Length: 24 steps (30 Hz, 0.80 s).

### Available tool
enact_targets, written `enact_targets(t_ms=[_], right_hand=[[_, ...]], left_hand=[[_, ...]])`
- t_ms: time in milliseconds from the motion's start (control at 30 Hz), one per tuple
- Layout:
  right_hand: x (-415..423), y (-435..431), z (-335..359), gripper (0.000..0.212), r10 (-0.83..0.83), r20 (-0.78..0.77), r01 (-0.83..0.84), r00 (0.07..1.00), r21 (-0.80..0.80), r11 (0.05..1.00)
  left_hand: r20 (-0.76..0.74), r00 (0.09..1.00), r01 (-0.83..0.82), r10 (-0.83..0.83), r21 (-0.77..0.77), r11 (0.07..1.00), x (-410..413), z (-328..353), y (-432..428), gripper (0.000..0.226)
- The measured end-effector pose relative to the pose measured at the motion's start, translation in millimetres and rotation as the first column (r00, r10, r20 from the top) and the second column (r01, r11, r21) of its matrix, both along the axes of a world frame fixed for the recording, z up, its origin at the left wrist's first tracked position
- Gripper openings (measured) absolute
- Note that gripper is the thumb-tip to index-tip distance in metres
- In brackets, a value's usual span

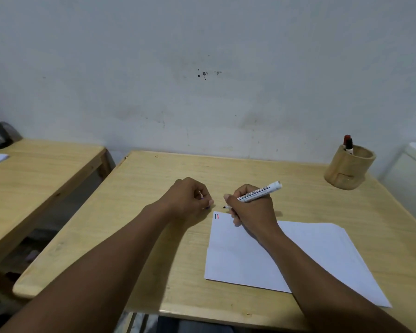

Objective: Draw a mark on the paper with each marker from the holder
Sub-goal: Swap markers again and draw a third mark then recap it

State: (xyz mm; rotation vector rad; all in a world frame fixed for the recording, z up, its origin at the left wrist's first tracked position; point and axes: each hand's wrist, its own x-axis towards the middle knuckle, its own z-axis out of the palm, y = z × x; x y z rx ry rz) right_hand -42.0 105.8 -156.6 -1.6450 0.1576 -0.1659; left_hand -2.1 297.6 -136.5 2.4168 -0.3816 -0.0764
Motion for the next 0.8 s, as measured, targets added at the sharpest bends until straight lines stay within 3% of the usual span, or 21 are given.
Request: enact_targets(t_ms=[233, 333, 467, 600, 800], right_hand=[[-1.6, 1.8, -7.4, 0.026, 0.035, 0.029, -0.031, 0.999, -0.147, 0.989], [-2.1, 2.5, -8.8, 0.025, 0.046, 0.044, -0.039, 0.998, -0.154, 0.987], [-2.5, 3.4, -10.4, 0.028, 0.080, 0.058, -0.070, 0.995, -0.156, 0.985], [-2.0, 2.3, -11.6, 0.033, 0.093, 0.054, -0.083, 0.994, -0.156, 0.984], [-0.1, 2.5, -15.3, 0.025, 0.117, 0.037, -0.110, 0.992, -0.157, 0.982]], left_hand=[[-0.042, 0.996, 0.084, -0.079, 0.119, 0.989, 0.8, 8.7, -8.1, 0.012], [-0.127, 0.991, 0.039, -0.036, 0.019, 0.999, 2.3, 4.6, -2.4, 0.009], [-0.296, 0.951, 0.062, -0.087, -0.093, 0.994, 6.5, 7.8, 9.5, 0.038], [-0.318, 0.943, 0.087, -0.098, -0.048, 0.995, 0.0, 8.8, 9.8, 0.075], [-0.275, 0.955, 0.116, -0.109, 0.010, 0.993, 0.3, 3.8, 8.3, 0.077]])
